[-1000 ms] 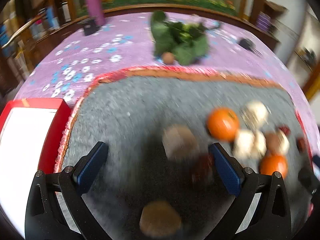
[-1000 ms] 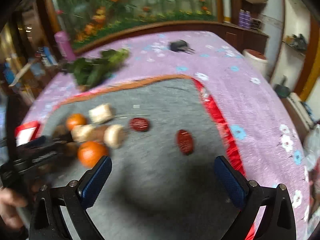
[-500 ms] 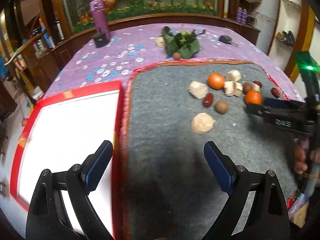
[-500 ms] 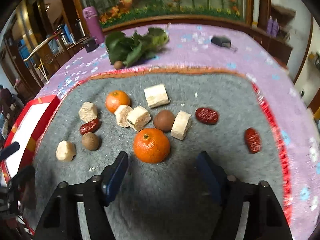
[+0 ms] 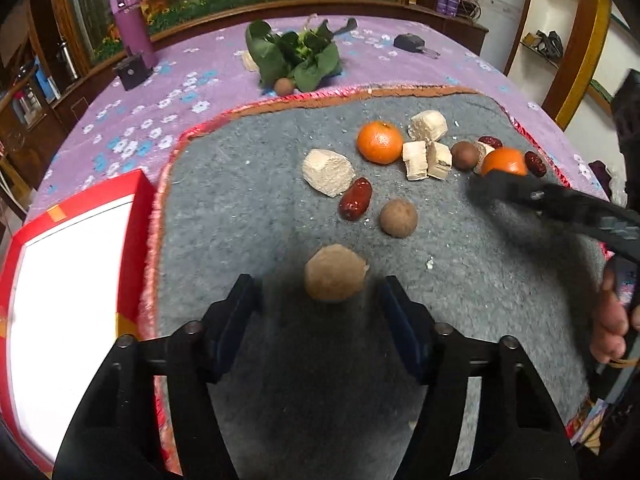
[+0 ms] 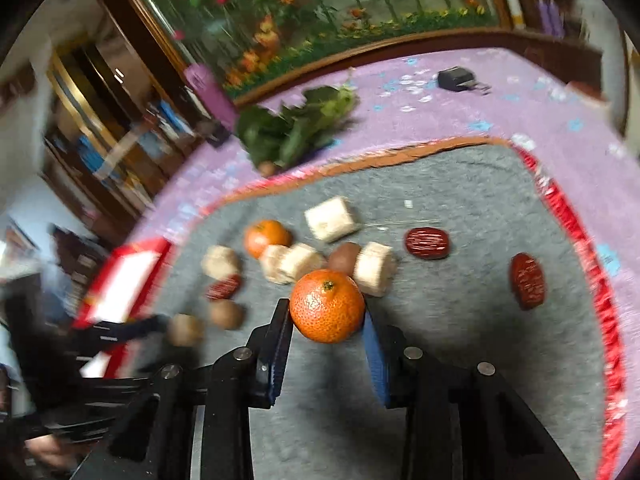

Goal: Organize fruits
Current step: 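Grasp the tan round ball with the left tool while the right tool grasps a mandarin orange, then carry the ball with the left tool into the white tray while the right tool drops the orange there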

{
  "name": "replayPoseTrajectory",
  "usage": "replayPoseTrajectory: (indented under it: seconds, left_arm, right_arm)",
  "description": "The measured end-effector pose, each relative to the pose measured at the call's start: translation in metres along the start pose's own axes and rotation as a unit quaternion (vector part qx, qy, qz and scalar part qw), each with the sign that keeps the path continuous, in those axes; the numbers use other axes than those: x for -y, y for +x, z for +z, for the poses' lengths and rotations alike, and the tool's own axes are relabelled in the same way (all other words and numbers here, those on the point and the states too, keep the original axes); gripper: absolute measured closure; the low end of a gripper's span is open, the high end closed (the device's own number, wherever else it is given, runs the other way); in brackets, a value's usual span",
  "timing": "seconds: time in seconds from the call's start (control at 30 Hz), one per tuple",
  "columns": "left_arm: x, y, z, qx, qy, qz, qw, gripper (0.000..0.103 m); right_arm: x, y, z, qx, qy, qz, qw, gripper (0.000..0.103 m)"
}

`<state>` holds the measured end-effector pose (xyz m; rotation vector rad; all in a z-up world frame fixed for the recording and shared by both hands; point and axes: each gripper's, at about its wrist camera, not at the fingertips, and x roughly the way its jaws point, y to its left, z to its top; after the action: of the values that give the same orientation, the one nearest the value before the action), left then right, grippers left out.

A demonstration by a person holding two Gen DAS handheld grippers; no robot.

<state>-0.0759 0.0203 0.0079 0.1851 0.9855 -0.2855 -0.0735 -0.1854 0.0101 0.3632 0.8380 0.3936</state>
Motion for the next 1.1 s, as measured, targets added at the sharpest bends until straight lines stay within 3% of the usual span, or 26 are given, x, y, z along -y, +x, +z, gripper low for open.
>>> replayPoseTrajectory:
  seconds: [0.07, 0.17, 0.47, 0.8, 1.0, 1.1]
  left_arm:
    - [0.002, 0.002, 0.002, 0.002, 0.008, 0.007, 0.9999, 0.047]
    - [0.001, 0.004, 0.003, 0.010, 0.009, 0.004, 0.9999, 0.056]
    - [0.003, -0.004, -0.003, 0.041, 0.025, 0.002, 0.9989, 0.074]
    - [-0.015, -0.030, -0.019, 0.078, -0.020, -0.042, 0.9959, 0.074]
    - [-0.047, -0.074, -0.035, 0.126, -0.066, -0.028, 0.9895, 0.074]
    - [-0.073, -0.103, -0.049, 0.157, -0.095, 0.002, 0.9831, 0.074]
  right_arm:
    - [0.000, -0.004, 0.001, 0.012, 0.005, 0.030, 0.999, 0.069]
    - [-0.003, -0.006, 0.001, 0.020, 0.004, 0.038, 0.999, 0.069]
    - [-0.004, -0.011, 0.001, 0.034, 0.004, 0.029, 0.999, 0.069]
    - [-0.014, -0.007, -0.001, 0.032, 0.007, 0.034, 0.999, 0.069]
    - [-0.084, 0.012, -0.007, 0.006, -0.063, 0.068, 0.996, 0.069]
    - [-0.125, 0.030, -0.009, -0.013, -0.089, 0.104, 0.990, 0.069]
